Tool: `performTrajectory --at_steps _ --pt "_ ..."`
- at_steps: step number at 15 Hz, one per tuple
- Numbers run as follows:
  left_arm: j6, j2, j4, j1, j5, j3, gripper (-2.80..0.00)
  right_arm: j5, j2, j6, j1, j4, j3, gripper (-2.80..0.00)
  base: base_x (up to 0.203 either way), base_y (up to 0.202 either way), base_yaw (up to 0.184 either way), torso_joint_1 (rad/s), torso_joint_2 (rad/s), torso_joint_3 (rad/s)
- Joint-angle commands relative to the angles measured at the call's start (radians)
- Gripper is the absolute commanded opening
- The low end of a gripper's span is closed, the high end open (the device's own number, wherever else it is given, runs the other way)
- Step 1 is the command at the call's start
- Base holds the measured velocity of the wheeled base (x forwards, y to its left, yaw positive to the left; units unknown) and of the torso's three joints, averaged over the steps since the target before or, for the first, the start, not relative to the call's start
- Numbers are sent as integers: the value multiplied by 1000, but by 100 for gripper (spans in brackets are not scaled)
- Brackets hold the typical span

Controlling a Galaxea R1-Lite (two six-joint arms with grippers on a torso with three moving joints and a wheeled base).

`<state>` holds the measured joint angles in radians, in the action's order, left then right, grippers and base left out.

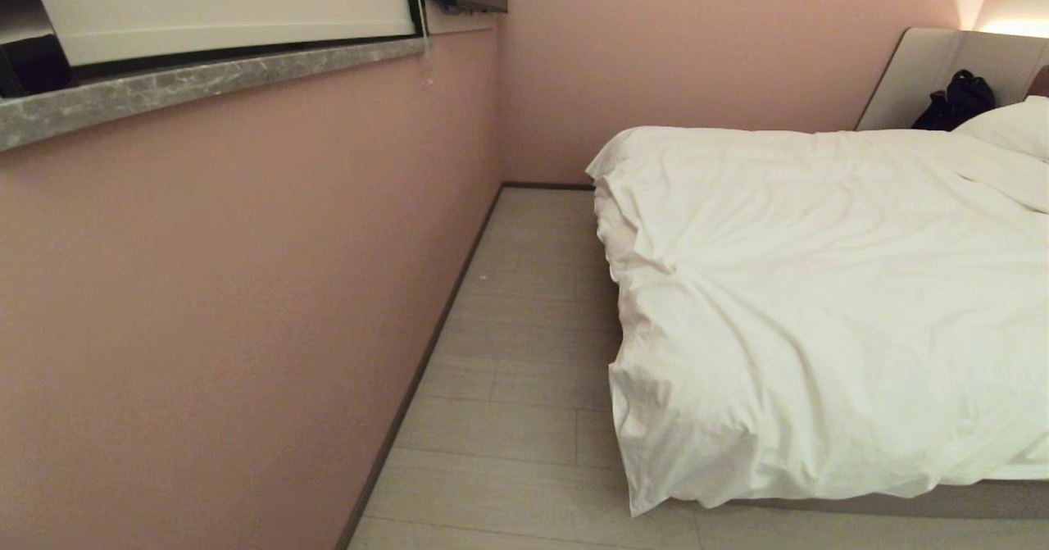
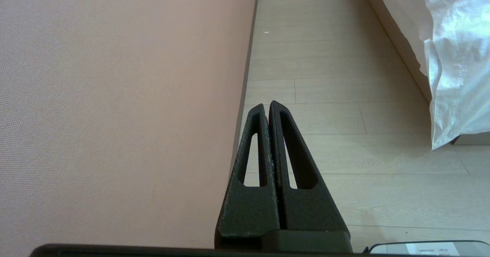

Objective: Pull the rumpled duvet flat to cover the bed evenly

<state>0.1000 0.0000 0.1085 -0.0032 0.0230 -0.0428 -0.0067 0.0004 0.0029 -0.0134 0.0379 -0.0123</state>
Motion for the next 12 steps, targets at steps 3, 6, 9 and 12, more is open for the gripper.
performTrajectory --at_steps 3,6,9,12 --pt "0 0 0 0 0 0 -280 1 0 0 0 0 0 -280 0 0 0 0 0 0" --pt "0 0 0 0 0 1 -280 0 1 0 0 0 0 -280 0 0 0 0 0 0" --pt "0 0 0 0 0 0 -280 0 1 2 0 0 0 -280 0 0 0 0 0 0" --pt "1 0 0 0 0 0 -280 -1 0 0 0 -45 12 -280 0 0 0 0 0 0"
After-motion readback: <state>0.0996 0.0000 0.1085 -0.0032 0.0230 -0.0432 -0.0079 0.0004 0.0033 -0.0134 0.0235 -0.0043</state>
